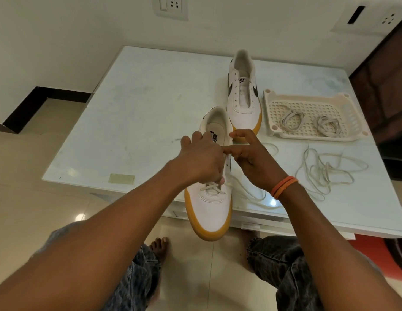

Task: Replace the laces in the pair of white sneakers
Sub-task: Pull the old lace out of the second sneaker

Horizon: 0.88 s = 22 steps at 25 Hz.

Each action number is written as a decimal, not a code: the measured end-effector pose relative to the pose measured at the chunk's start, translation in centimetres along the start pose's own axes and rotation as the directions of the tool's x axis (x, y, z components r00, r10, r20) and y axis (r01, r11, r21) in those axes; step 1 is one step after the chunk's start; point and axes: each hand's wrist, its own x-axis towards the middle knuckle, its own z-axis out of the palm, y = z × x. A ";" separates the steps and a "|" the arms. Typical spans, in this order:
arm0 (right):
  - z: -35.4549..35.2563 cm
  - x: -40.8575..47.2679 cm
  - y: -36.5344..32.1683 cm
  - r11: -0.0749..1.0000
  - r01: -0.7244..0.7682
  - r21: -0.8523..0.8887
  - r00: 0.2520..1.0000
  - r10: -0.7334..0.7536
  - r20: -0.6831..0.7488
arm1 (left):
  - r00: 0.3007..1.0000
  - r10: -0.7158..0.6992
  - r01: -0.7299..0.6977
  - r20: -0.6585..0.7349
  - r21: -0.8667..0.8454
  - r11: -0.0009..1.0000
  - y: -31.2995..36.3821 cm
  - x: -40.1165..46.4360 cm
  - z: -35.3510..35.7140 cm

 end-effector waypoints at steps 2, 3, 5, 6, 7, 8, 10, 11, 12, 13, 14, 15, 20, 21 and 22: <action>0.0 0.0 0.1 1.000 -0.006 -0.004 1.000 0.006 -0.006 | 0.999 -0.036 0.036 0.007 -0.025 0.999 0.4 0.6 0.2; 0.0 0.0 0.1 1.000 -0.007 -0.010 1.000 0.007 -0.006 | 0.998 -0.052 0.054 0.042 -0.051 0.997 0.3 0.8 0.0; -0.3 0.0 0.2 1.000 -0.004 -0.017 1.000 0.004 0.001 | 0.987 -0.073 0.085 0.146 -0.081 0.993 -1.0 0.8 -1.1; -0.5 -0.1 0.1 1.000 -0.002 -0.018 1.000 0.002 0.005 | 0.977 -0.094 0.109 0.190 -0.071 0.992 -2.0 0.5 -1.9; -0.6 -0.1 0.1 1.000 -0.004 -0.018 1.000 0.004 0.010 | 0.968 -0.135 0.145 0.213 -0.033 0.989 -3.3 0.2 -2.6; -0.7 0.0 0.0 1.000 -0.011 -0.015 1.000 0.011 0.016 | 0.957 -0.193 0.191 0.216 0.031 0.981 -4.7 -0.2 -3.1; -0.8 0.0 -0.2 1.000 -0.026 -0.005 0.999 0.027 0.023 | 0.924 -0.318 0.292 0.214 0.144 0.946 -7.0 -0.7 -3.8; -0.8 -0.1 -0.2 0.999 -0.032 0.002 0.999 0.032 0.025 | 0.908 -0.351 0.320 0.228 0.163 0.933 -7.6 -0.9 -3.8; -0.7 0.0 -0.4 0.999 -0.036 0.008 0.999 0.036 0.022 | 0.908 -0.350 0.320 0.231 0.157 0.934 -7.7 -0.9 -3.7; -0.8 0.0 -0.5 0.999 -0.040 0.005 0.999 0.040 0.017 | 0.926 -0.308 0.290 0.216 0.114 0.950 -7.3 -0.8 -3.6; -0.7 0.0 -0.6 0.999 -0.042 -0.008 0.999 0.042 0.012 | 0.956 -0.233 0.232 0.176 0.027 0.972 -6.6 -0.4 -3.2; -0.7 0.1 -0.6 0.999 -0.041 -0.026 0.999 0.041 0.009 | 0.982 -0.139 0.151 0.128 -0.086 0.985 -5.7 0.1 -2.8; -0.5 -0.6 0.6 0.978 -0.196 -0.066 0.981 0.194 -0.024 | 0.995 0.037 -0.014 0.088 -0.243 0.970 -0.9 2.1 0.7; -0.4 -0.8 1.0 0.950 -0.289 -0.120 0.957 0.291 0.000 | 0.994 0.026 -0.001 0.102 -0.242 0.970 -0.7 2.3 1.0; -0.5 -1.0 1.5 0.915 -0.367 -0.165 0.925 0.377 0.036 | 0.994 0.025 0.001 0.107 -0.237 0.971 -0.8 2.4 0.9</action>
